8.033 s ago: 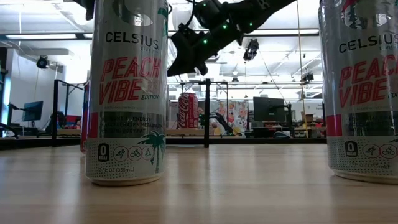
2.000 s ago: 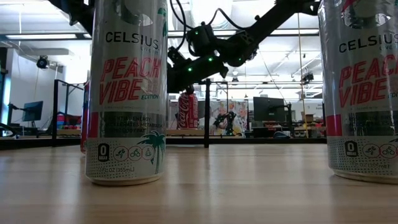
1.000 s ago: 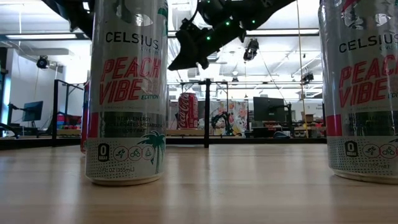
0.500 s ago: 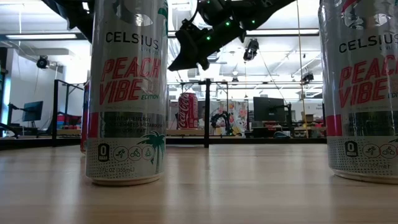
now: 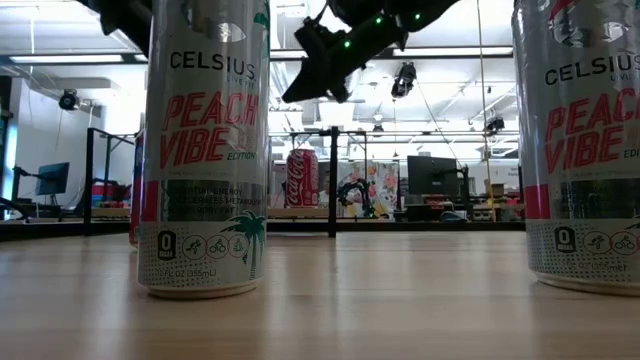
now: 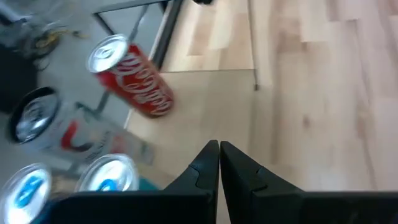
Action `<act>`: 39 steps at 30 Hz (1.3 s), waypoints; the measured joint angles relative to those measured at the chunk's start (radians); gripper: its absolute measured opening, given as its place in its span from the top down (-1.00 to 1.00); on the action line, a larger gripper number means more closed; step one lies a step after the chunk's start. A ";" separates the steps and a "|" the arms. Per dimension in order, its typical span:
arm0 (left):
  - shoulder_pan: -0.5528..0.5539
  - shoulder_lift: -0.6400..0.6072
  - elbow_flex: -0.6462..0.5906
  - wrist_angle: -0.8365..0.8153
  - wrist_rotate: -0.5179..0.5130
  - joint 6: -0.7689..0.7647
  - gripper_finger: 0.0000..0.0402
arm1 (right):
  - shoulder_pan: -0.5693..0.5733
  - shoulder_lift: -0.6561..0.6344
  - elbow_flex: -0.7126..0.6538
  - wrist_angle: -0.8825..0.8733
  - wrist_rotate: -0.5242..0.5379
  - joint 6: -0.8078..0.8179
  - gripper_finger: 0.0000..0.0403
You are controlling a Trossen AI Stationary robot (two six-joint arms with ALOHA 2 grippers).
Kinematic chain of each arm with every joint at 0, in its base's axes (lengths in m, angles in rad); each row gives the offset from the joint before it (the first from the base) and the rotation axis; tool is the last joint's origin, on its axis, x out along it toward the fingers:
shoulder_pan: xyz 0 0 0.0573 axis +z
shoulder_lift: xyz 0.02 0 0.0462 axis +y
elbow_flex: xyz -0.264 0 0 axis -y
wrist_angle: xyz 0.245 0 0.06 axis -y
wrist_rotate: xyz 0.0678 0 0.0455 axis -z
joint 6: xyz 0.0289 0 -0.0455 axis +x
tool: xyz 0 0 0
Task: Place canned beverage on shelf
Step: Put the right blue soda can on the shelf aligned with the other blue soda can
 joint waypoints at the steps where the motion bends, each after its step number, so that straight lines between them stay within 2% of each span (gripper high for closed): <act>1: 0.009 0.006 0.001 0.007 0.011 -0.002 1.00 | 0.000 -0.010 0.000 -0.008 -0.001 0.000 0.95; 7: 0.040 0.044 -0.005 0.037 -0.070 -0.032 1.00 | 0.003 -0.050 0.000 -0.026 -0.001 0.001 0.95; 25: 0.066 0.113 -0.006 0.059 -0.271 -0.085 1.00 | 0.005 -0.050 0.000 -0.046 -0.001 -0.002 0.95; 31: 0.066 0.097 -0.007 0.056 -0.259 -0.102 1.00 | 0.005 -0.049 0.000 -0.064 0.000 -0.004 0.95; 34: 0.066 0.085 -0.007 0.049 -0.079 -0.102 1.00 | 0.005 -0.049 0.000 -0.087 0.000 -0.005 0.95; 36: 0.064 0.086 -0.008 0.046 -0.012 -0.086 1.00 | 0.005 -0.049 0.000 -0.104 0.000 -0.013 0.95; 39: 0.068 0.094 -0.020 0.042 -0.084 -0.031 1.00 | 0.005 -0.049 0.000 -0.120 0.001 -0.015 0.95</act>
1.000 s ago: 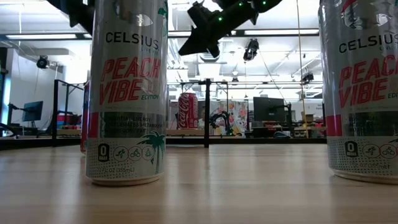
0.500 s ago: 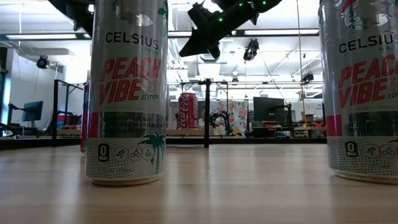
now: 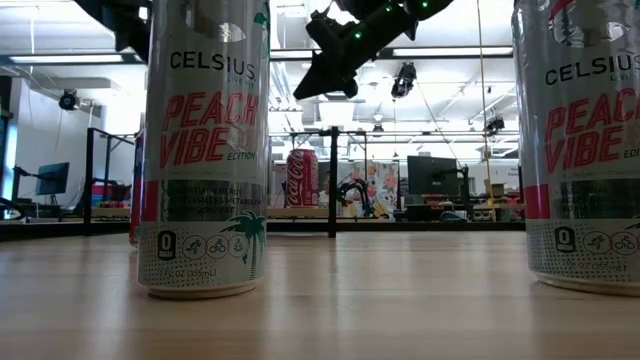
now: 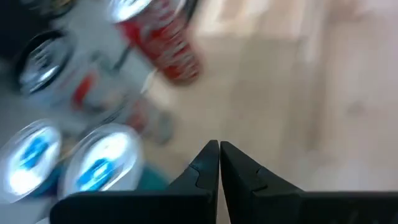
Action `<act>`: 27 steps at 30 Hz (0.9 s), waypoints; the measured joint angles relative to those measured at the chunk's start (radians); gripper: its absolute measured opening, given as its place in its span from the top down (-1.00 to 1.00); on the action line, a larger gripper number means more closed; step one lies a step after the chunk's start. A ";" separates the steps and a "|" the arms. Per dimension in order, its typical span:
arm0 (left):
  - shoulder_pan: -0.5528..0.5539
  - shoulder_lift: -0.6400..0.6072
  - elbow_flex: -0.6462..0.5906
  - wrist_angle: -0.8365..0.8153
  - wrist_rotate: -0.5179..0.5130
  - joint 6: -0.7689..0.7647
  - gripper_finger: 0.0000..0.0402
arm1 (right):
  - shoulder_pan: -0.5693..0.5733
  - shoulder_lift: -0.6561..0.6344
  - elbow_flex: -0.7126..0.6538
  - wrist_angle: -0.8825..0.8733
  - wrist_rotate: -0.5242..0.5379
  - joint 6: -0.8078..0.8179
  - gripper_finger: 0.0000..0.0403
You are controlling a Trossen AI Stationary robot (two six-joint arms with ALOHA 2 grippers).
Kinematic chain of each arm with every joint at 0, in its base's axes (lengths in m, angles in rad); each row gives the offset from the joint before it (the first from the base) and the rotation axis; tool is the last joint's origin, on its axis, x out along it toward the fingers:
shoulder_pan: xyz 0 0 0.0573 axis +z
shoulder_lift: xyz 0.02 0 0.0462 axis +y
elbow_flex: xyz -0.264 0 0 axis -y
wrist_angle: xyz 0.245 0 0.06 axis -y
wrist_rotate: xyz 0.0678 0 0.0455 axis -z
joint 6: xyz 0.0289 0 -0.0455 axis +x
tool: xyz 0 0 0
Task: Place canned beverage on shelf
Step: Put the right blue soda can on the shelf aligned with the other blue soda can, then put the top orange soda can on the shelf aligned with the other orange soda can
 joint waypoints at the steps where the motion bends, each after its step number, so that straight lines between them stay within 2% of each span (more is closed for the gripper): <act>1: 0.005 0.006 -0.003 0.003 -0.041 0.012 1.00 | 0.000 0.000 0.000 0.000 0.000 -0.002 0.95; 4: 0.021 0.023 -0.004 0.016 -0.118 0.027 1.00 | 0.000 0.000 0.000 -0.003 0.000 -0.010 0.95; 9: 0.054 0.040 -0.004 0.043 -0.123 0.008 1.00 | 0.000 0.000 0.000 -0.003 0.000 -0.024 0.95; 14: 0.061 0.040 -0.004 0.042 -0.200 -0.021 1.00 | 0.000 0.000 0.000 -0.019 0.000 -0.026 0.95; 18: 0.061 0.032 -0.004 0.036 -0.204 -0.021 1.00 | 0.000 0.000 0.000 -0.033 0.000 -0.023 0.95; 23: 0.059 0.006 -0.004 0.021 -0.135 -0.055 1.00 | 0.000 0.000 0.000 -0.073 -0.001 -0.006 0.95; 27: 0.049 -0.035 -0.004 0.015 0.001 -0.097 1.00 | 0.000 0.000 0.000 -0.107 -0.002 0.005 0.95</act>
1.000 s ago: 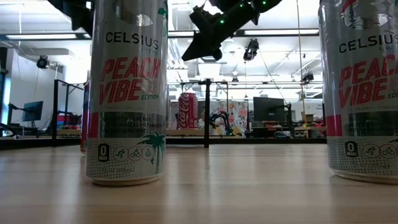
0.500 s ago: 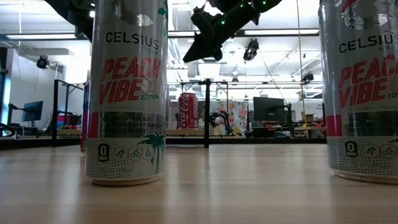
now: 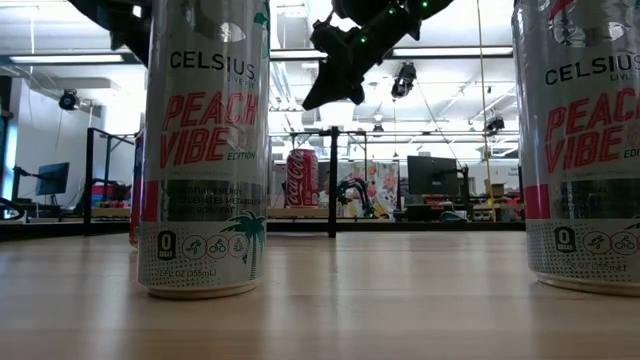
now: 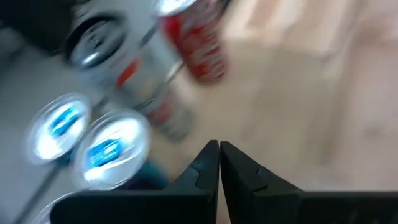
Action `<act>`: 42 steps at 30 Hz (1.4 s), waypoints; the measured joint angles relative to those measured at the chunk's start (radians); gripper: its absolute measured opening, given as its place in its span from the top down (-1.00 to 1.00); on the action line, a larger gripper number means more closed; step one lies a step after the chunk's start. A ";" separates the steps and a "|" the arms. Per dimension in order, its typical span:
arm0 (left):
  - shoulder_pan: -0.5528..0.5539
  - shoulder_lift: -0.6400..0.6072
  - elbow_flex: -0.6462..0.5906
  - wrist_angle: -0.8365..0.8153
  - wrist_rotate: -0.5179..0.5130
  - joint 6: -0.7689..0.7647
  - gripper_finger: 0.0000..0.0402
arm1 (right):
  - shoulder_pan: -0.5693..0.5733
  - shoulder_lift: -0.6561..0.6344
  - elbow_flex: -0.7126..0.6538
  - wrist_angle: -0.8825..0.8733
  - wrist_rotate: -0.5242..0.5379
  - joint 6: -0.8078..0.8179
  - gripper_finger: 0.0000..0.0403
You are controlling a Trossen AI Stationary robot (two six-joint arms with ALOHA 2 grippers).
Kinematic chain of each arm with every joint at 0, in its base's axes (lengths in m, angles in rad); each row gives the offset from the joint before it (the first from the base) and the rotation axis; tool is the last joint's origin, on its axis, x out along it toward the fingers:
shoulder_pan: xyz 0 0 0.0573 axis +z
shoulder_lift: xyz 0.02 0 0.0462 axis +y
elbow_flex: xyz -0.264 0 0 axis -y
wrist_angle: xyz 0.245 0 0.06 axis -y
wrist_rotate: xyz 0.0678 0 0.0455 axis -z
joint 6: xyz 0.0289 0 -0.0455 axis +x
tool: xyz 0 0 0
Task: Place canned beverage on shelf
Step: Put the top orange soda can on the shelf aligned with the other orange soda can
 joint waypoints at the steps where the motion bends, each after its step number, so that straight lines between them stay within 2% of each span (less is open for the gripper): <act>1: -0.004 -0.014 0.000 0.002 0.045 -0.010 1.00 | 0.002 0.000 0.000 -0.012 0.000 0.004 0.95; 4: -0.026 -0.059 0.000 0.014 0.165 -0.066 1.00 | 0.009 -0.012 0.000 -0.064 -0.002 0.018 0.95; 6: -0.052 -0.088 0.000 0.029 0.209 -0.120 1.00 | 0.019 -0.033 0.000 -0.101 -0.005 0.024 0.95; 12: -0.236 -0.169 -0.012 0.145 0.218 -0.260 1.00 | 0.072 -0.115 0.000 -0.244 -0.014 0.115 0.95; 15: -0.373 -0.197 -0.022 0.210 0.152 -0.288 1.00 | 0.116 -0.155 0.000 -0.296 -0.069 0.202 0.95; 18: -0.522 -0.210 -0.026 0.259 0.008 -0.304 1.00 | 0.171 -0.184 0.000 -0.326 -0.139 0.302 0.95; 21: -0.658 -0.211 -0.026 0.272 -0.127 -0.311 1.00 | 0.243 -0.201 0.000 -0.332 -0.158 0.404 0.95; 24: -0.764 -0.211 -0.022 0.264 -0.210 -0.312 1.00 | 0.316 -0.204 0.000 -0.334 -0.161 0.492 0.95; 30: -0.882 -0.207 -0.021 0.262 -0.235 -0.335 1.00 | 0.437 -0.199 0.000 -0.385 -0.160 0.672 0.95; 34: -0.928 -0.199 -0.021 0.261 -0.237 -0.411 1.00 | 0.501 -0.192 0.000 -0.412 -0.152 0.723 0.95; 36: -0.956 -0.193 -0.021 0.268 -0.247 -0.448 1.00 | 0.533 -0.190 0.000 -0.416 -0.105 0.708 0.95; 39: -1.008 -0.181 -0.021 0.285 -0.263 -0.480 1.00 | 0.578 -0.182 0.000 -0.414 0.063 0.655 0.95; 42: -1.078 -0.166 -0.020 0.298 -0.336 -0.500 1.00 | 0.616 -0.160 -0.005 -0.374 0.211 0.562 0.95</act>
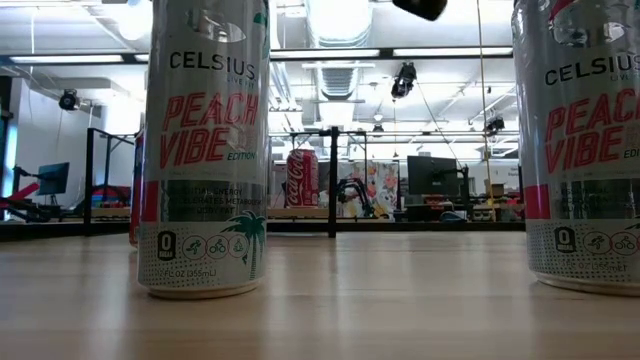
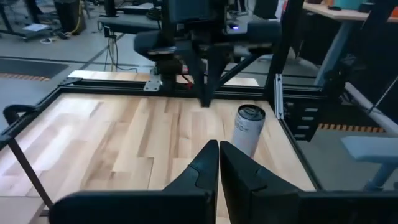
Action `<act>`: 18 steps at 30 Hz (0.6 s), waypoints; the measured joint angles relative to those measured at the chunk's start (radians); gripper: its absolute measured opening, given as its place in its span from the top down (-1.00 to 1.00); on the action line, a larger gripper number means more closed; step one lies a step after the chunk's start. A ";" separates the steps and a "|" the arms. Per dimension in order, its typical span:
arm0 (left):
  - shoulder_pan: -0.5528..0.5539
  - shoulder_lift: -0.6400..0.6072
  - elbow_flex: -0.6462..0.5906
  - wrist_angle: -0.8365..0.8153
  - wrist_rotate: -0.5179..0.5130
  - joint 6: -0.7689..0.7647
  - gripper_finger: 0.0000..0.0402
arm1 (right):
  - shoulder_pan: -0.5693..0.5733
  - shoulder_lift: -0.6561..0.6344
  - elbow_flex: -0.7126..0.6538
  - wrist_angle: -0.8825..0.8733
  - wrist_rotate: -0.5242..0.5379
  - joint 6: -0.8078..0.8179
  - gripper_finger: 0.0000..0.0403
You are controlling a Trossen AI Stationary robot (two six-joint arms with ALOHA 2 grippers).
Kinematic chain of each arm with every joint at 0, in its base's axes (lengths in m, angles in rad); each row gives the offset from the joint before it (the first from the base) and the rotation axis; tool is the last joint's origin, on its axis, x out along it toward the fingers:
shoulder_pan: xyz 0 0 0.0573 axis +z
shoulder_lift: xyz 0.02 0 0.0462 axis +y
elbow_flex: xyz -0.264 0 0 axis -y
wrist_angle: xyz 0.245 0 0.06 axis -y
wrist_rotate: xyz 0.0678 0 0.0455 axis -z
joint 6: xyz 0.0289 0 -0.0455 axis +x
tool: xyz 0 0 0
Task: Place canned beverage on shelf
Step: Put the top orange soda can on the shelf aligned with the other orange soda can
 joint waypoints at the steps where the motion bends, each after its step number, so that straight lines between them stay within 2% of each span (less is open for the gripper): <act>1: -0.026 0.007 0.000 0.004 -0.035 -0.003 1.00 | 0.008 0.012 -0.004 0.023 0.040 -0.029 0.95; 3: -0.082 0.019 0.000 0.012 -0.122 -0.006 1.00 | 0.019 0.036 -0.017 0.102 0.086 -0.095 0.95; 6: -0.157 0.036 0.000 0.012 -0.234 0.003 1.00 | 0.019 0.080 -0.046 0.282 0.089 -0.222 0.95; 10: -0.227 0.054 -0.002 0.009 -0.324 0.029 1.00 | -0.005 0.137 -0.085 0.528 0.077 -0.372 0.95; 13: -0.255 0.054 -0.007 0.001 -0.373 0.031 1.00 | -0.042 0.169 -0.125 0.697 0.072 -0.433 0.95; 18: -0.274 0.026 -0.013 -0.032 -0.395 0.031 1.00 | -0.126 0.215 -0.142 0.859 0.051 -0.448 0.95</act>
